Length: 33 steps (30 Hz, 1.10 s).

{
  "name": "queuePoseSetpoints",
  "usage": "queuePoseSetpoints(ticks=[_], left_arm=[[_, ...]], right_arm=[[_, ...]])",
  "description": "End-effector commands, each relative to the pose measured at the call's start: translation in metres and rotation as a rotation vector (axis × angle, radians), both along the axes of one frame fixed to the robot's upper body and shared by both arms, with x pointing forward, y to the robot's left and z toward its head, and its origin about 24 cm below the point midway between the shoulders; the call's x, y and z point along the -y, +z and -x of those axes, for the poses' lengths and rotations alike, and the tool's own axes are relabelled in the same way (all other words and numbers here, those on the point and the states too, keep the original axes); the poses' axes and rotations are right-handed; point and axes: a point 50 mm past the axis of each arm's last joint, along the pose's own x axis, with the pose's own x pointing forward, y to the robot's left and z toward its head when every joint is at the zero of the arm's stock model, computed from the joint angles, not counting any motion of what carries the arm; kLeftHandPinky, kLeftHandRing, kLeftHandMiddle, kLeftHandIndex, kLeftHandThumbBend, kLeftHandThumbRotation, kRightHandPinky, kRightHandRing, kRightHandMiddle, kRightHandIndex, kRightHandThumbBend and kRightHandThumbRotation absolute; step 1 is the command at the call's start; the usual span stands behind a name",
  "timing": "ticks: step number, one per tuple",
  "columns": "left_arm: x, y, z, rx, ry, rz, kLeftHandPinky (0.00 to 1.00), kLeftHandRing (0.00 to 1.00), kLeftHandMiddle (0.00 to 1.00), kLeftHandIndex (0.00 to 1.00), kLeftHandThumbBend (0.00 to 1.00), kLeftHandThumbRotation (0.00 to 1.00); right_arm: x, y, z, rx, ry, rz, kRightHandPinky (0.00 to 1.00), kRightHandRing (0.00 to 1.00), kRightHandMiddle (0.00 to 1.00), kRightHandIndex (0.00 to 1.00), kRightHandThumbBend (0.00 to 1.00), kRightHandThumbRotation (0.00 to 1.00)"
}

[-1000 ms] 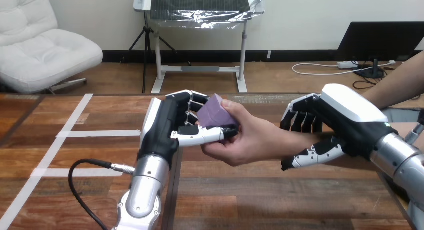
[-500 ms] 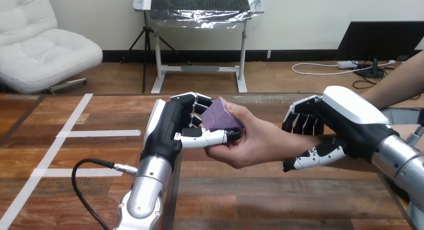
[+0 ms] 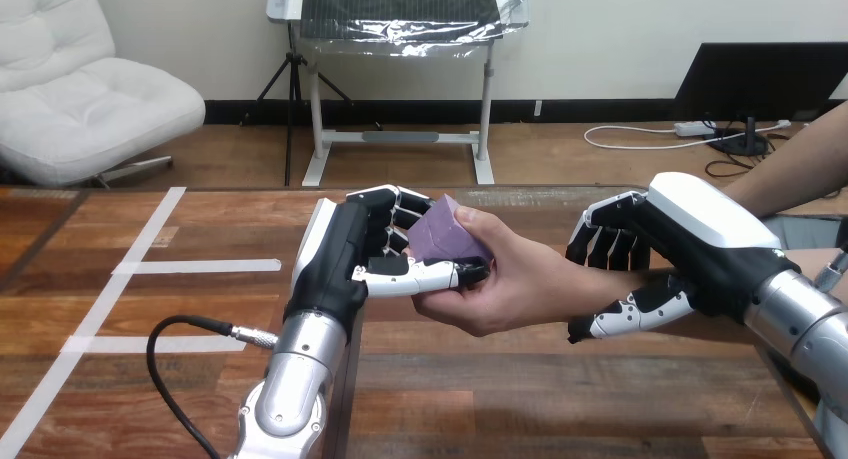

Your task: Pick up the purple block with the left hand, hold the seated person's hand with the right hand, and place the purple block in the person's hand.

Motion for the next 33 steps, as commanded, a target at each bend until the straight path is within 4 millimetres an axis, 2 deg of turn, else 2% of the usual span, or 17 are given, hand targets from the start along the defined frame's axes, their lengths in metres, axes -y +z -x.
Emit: queuePoseSetpoints(ticks=[1,6,14,20,33], left_arm=[[0.023,0.011,0.000,0.037,-0.111,0.025,0.35,0.43,0.49,0.52,0.72,0.31],[0.021,0.011,0.001,0.028,-0.106,0.024,0.41,0.50,0.56,0.60,0.78,0.52],[0.018,0.011,0.002,0.032,-0.095,0.014,0.49,0.60,0.66,0.70,0.75,0.70],[0.016,0.011,0.002,0.041,-0.091,0.005,0.54,0.65,0.69,0.73,0.74,0.79],[0.013,0.010,0.004,0.041,-0.088,-0.007,0.80,0.82,0.81,0.81,0.79,0.92]], right_arm=[[-0.003,-0.012,0.002,-0.032,0.006,-0.004,0.39,0.45,0.50,0.53,0.84,0.24],[-0.002,-0.012,0.002,-0.022,0.009,0.006,0.39,0.47,0.52,0.55,0.84,0.27],[-0.001,-0.013,0.002,-0.023,0.005,0.016,0.40,0.50,0.56,0.58,0.85,0.30],[0.000,-0.013,0.002,-0.028,0.002,0.014,0.41,0.52,0.58,0.61,0.85,0.30],[0.003,-0.016,0.003,-0.044,-0.012,0.029,0.46,0.57,0.61,0.65,0.86,0.31]])
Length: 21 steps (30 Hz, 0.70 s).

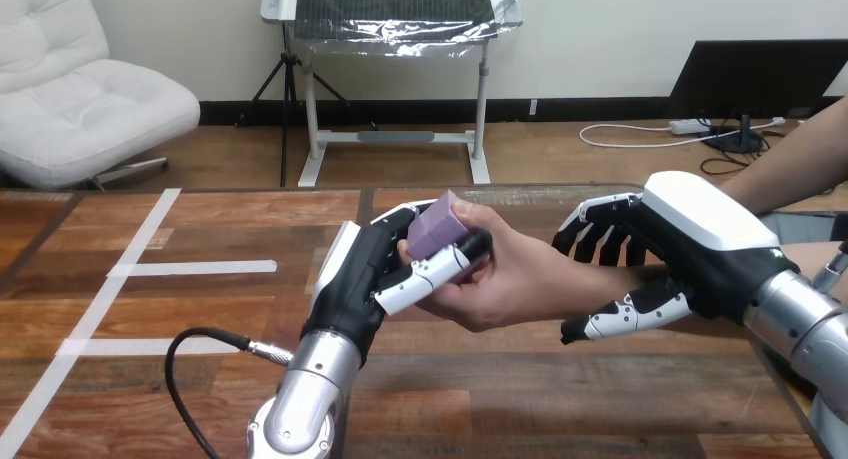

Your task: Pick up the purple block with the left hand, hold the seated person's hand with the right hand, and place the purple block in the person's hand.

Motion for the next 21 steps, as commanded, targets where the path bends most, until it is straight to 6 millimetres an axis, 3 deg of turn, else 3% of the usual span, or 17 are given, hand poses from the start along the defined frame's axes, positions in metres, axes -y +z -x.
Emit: queuePoseSetpoints(ticks=[1,5,8,17,21], left_arm=[[0.0052,0.0209,-0.0051,0.092,-0.029,-0.003,0.81,0.83,0.82,0.82,0.79,0.92],[0.0051,0.0205,-0.0045,0.091,-0.029,-0.004,0.87,0.87,0.86,0.85,0.82,0.94],[0.0049,0.0205,-0.0041,0.090,-0.029,-0.010,0.90,0.90,0.89,0.88,0.85,0.95],[0.0041,0.0208,-0.0024,0.088,-0.025,-0.012,0.94,0.95,0.93,0.92,0.87,0.97],[0.0043,0.0213,-0.0016,0.086,-0.020,-0.012,0.94,0.96,0.95,0.94,0.89,0.97]], right_arm=[[0.0028,-0.0166,0.0019,-0.072,-0.032,-0.003,0.47,0.57,0.62,0.65,0.86,0.31],[0.0035,-0.0174,0.0022,-0.083,-0.029,0.012,0.49,0.60,0.65,0.67,0.86,0.34],[0.0037,-0.0178,0.0025,-0.090,-0.022,0.021,0.55,0.66,0.69,0.71,0.88,0.42],[0.0042,-0.0181,0.0035,-0.104,-0.011,0.021,0.85,0.80,0.80,0.81,0.96,0.70],[0.0045,-0.0175,0.0036,-0.110,-0.010,0.022,0.91,0.84,0.84,0.84,0.98,0.77]])
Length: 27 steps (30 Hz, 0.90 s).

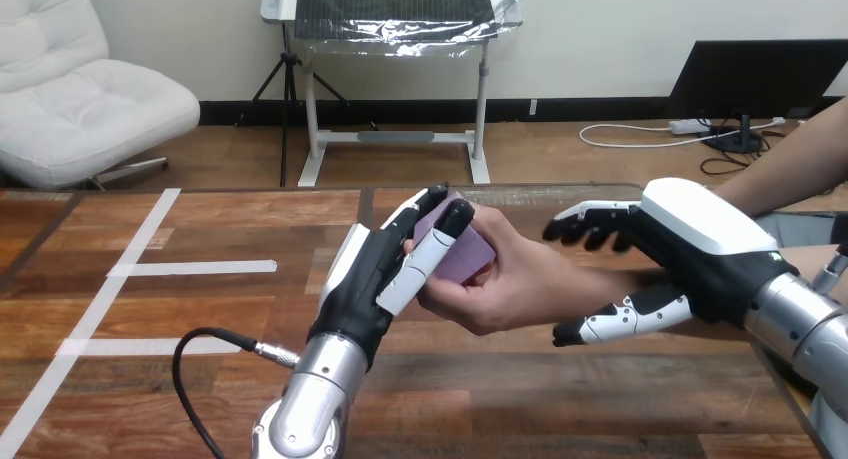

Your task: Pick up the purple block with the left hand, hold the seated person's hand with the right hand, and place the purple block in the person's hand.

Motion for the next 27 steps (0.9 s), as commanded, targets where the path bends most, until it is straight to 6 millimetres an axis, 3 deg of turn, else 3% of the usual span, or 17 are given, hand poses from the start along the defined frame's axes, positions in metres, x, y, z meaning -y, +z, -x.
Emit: queuePoseSetpoints(ticks=[1,17,27], left_arm=[[0.0016,0.0210,-0.0040,0.088,-0.006,-0.004,0.94,0.96,0.95,0.94,0.89,0.97],[0.0001,0.0240,0.0009,0.106,0.014,0.007,0.96,0.98,0.98,0.97,0.98,0.99],[-0.0020,0.0254,0.0051,0.127,0.035,0.006,0.97,0.98,0.98,0.97,0.99,1.00]], right_arm=[[0.0035,-0.0158,0.0032,-0.083,-0.019,0.003,0.93,0.85,0.85,0.84,0.99,0.78],[0.0047,-0.0141,0.0041,-0.082,-0.033,-0.048,0.98,0.91,0.91,0.91,1.00,0.83],[0.0052,-0.0164,0.0060,-0.076,-0.060,-0.154,0.93,0.92,0.94,0.94,1.00,0.87]])
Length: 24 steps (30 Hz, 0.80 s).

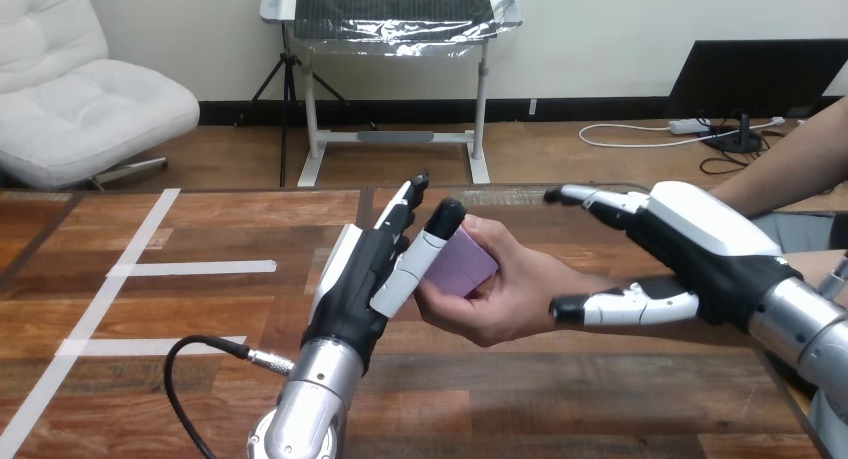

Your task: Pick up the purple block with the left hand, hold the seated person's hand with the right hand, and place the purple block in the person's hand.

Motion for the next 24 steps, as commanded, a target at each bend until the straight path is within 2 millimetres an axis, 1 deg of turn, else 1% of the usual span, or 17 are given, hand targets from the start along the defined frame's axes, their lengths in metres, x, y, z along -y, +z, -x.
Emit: queuePoseSetpoints(ticks=[1,8,16,22,24], left_arm=[[0.000,0.021,-0.002,0.106,0.007,-0.007,0.97,0.98,0.98,0.97,0.99,1.00],[-0.002,0.022,0.004,0.127,0.026,-0.008,0.97,0.98,0.98,0.97,0.96,1.00],[-0.005,0.025,0.011,0.162,0.046,-0.004,0.98,0.98,0.97,0.96,0.88,1.00],[-0.007,0.028,0.018,0.183,0.068,0.019,0.97,0.96,0.96,0.94,0.84,1.00],[-0.008,0.030,0.021,0.186,0.078,0.036,0.97,0.96,0.95,0.94,0.85,1.00]], right_arm=[[0.003,-0.015,0.004,-0.054,-0.053,-0.085,0.93,0.92,0.94,0.95,1.00,0.87],[0.004,-0.016,0.006,-0.072,-0.068,-0.183,0.91,0.94,0.97,0.98,1.00,0.88],[0.004,-0.014,0.010,-0.044,-0.059,-0.245,0.86,0.94,0.98,0.99,1.00,0.95],[0.004,-0.012,0.013,-0.027,-0.050,-0.334,0.84,0.94,0.98,0.99,1.00,0.99],[0.003,-0.011,0.014,-0.012,-0.037,-0.369,0.84,0.94,0.97,0.99,1.00,0.99]])
